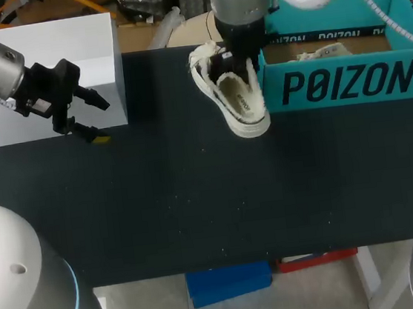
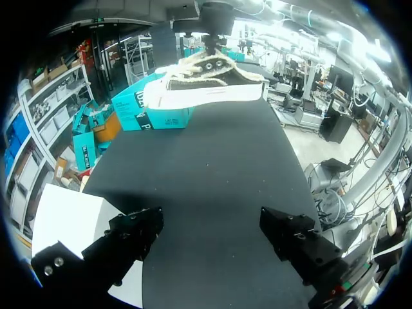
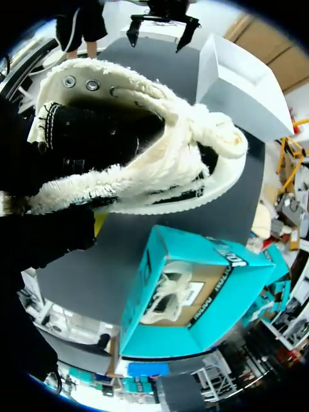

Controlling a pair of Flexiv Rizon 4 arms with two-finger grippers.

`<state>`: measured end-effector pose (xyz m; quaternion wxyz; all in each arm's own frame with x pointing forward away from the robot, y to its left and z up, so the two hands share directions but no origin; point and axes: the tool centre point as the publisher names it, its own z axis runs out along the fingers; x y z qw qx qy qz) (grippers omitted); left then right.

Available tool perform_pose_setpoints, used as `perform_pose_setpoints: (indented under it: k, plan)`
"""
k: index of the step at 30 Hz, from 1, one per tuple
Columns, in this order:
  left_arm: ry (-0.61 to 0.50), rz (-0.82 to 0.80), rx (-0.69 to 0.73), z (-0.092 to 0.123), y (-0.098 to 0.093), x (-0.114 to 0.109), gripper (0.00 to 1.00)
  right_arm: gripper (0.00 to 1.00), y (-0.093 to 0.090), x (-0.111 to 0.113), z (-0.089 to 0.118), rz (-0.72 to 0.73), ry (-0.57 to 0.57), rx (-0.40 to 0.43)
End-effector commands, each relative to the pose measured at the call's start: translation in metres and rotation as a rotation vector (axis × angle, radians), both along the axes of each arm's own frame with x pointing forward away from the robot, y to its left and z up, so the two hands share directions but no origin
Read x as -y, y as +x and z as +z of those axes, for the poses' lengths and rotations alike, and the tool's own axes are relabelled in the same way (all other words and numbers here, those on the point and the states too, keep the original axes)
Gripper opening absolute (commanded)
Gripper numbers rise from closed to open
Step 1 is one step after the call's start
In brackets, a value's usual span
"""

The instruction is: Take the shoe out of the shoebox, open the shoe tongue, remove and reinsert the insole, then place the shoe into the shoebox

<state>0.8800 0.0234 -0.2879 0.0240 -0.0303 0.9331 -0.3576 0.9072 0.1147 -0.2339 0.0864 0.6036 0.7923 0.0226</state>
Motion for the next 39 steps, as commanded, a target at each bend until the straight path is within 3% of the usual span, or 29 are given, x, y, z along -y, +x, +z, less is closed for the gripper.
perform_pose_setpoints:
  k: [1,4,27,33,39]
  plan:
    - [0.0,0.001,0.004,-0.001,0.0,0.0,1.0,0.0,-0.004,0.03,0.108,0.663,-0.019,-0.022]
    - [0.0,0.001,0.004,-0.001,0.0,0.0,1.0,0.0,0.008,0.035,0.131,0.965,-0.004,-0.087]
    - [0.0,0.001,0.004,-0.001,0.0,0.0,1.0,0.0,0.008,0.035,0.131,0.965,-0.004,-0.087]
    - [0.0,0.001,0.004,-0.001,0.0,0.0,1.0,0.0,0.035,0.06,0.122,1.085,-0.071,-0.155]
    - [0.0,0.001,0.004,-0.001,0.0,0.0,1.0,0.0,0.071,0.106,0.11,1.124,-0.1,-0.188]
